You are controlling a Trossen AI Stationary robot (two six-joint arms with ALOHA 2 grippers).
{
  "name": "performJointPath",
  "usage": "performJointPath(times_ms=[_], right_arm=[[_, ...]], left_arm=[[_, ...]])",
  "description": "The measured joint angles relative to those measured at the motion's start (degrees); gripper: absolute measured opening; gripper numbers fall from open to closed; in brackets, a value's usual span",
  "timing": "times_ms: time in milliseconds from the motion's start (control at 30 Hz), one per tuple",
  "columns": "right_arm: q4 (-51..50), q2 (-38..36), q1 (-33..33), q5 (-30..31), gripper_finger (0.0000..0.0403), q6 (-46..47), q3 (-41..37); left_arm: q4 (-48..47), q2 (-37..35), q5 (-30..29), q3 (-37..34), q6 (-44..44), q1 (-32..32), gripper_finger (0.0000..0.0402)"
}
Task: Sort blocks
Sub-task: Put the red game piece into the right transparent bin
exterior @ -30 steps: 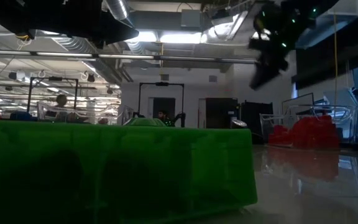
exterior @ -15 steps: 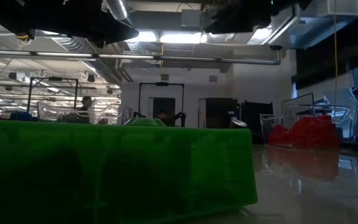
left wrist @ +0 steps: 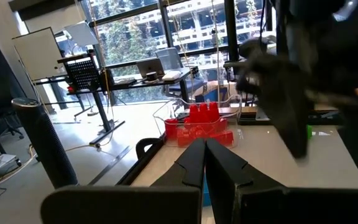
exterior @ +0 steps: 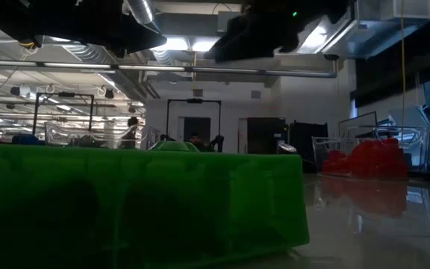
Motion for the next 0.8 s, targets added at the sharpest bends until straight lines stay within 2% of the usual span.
performJointPath(times_ms=[400, 500, 800], right_arm=[[0.79, 16.93, 0.58, -5.08, 0.0321, 9.68, 9.44], [1.12, 19.89, 0.61, -7.17, 0.0321, 11.26, 10.18], [4.93, 26.03, 0.61, -7.37, 0.0321, 17.79, 10.55]], left_arm=[[-0.18, -0.01, 0.00, 0.01, -0.20, 0.00, 0.0004], [0.00, -0.08, 0.00, 0.00, -0.05, 0.02, 0.0004], [0.19, -0.21, 0.00, 0.01, 0.23, 0.11, 0.0004]])
